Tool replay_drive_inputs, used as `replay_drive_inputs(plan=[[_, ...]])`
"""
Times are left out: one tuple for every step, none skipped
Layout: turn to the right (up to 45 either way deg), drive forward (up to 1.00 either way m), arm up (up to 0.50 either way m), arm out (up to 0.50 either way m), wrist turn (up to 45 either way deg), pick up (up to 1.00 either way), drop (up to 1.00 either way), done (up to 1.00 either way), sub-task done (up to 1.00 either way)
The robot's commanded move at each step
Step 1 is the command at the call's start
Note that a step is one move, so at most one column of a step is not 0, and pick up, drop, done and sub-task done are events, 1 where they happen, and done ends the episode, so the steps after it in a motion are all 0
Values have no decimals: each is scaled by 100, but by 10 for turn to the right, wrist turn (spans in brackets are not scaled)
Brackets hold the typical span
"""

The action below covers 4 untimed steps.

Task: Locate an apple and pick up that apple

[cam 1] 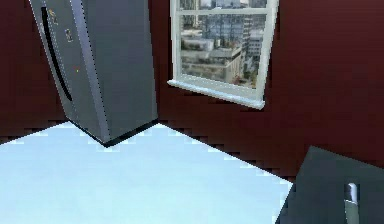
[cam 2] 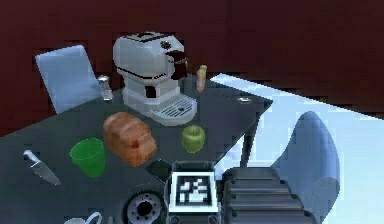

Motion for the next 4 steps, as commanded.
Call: replay_drive_inputs(plan=[[0, 0, 0, 38, 0, 0, 0, 0, 0], [0, 0, 0, 0, 450, 0, 0, 0, 0], [0, 0, 0, 0, 450, 0, 0, 0, 0], [0, 0, 0, 0, 450, 0, 0, 0, 0]])
